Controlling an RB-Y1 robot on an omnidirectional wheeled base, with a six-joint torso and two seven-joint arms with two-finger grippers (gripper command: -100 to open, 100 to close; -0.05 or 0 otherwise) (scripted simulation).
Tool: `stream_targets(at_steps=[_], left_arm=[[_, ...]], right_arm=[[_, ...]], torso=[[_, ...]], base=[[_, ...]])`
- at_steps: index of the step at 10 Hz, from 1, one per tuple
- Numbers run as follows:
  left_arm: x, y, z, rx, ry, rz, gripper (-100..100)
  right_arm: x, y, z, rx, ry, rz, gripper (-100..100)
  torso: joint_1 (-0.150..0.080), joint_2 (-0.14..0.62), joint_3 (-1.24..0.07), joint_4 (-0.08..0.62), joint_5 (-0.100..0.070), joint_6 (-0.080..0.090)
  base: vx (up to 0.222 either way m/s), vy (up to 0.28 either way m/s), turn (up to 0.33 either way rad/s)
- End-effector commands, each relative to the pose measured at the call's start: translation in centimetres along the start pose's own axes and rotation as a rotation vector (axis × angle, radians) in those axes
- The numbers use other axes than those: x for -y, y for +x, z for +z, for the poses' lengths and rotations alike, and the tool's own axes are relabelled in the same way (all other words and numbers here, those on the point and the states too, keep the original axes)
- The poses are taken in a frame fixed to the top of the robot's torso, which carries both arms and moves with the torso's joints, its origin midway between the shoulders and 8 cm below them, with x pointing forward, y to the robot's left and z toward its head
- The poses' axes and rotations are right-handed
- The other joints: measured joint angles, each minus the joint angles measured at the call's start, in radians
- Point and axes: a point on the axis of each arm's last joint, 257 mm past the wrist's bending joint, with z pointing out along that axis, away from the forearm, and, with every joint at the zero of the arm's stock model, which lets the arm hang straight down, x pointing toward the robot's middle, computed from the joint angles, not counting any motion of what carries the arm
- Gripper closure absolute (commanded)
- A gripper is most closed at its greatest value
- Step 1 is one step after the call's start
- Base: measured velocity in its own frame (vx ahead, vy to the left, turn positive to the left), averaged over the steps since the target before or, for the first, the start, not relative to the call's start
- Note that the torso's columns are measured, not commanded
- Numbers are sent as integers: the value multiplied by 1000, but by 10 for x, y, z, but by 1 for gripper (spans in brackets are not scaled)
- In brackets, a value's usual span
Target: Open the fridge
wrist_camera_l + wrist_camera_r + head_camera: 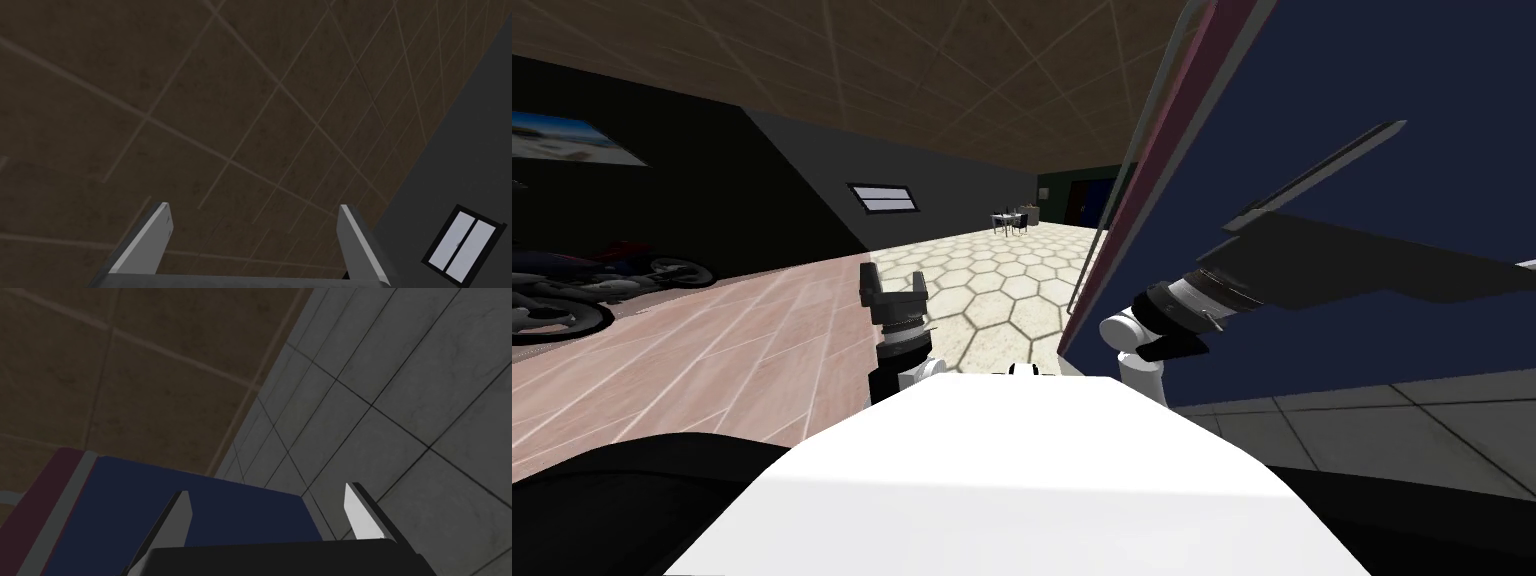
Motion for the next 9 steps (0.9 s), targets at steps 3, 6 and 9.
stream_targets(at_steps=[3, 6, 9], left_arm=[[0, 0, 0, 0, 0, 0, 0], [0, 0, 0, 0, 0, 0, 0], [0, 0, 0, 0, 0, 0, 0]], right_arm=[[-20, -15, 19, 84, -155, 106, -100], [-27, -24, 26, 129, -219, 158, -100], [-39, -38, 34, 199, -326, 228, -100]], torso=[[0, -1, 0, 0, 0, 0], [1, 1, 1, 0, 0, 0], [0, 0, 0, 0, 0, 0]], base=[[75, 6, 105], [55, 9, 81], [55, -5, 128]])
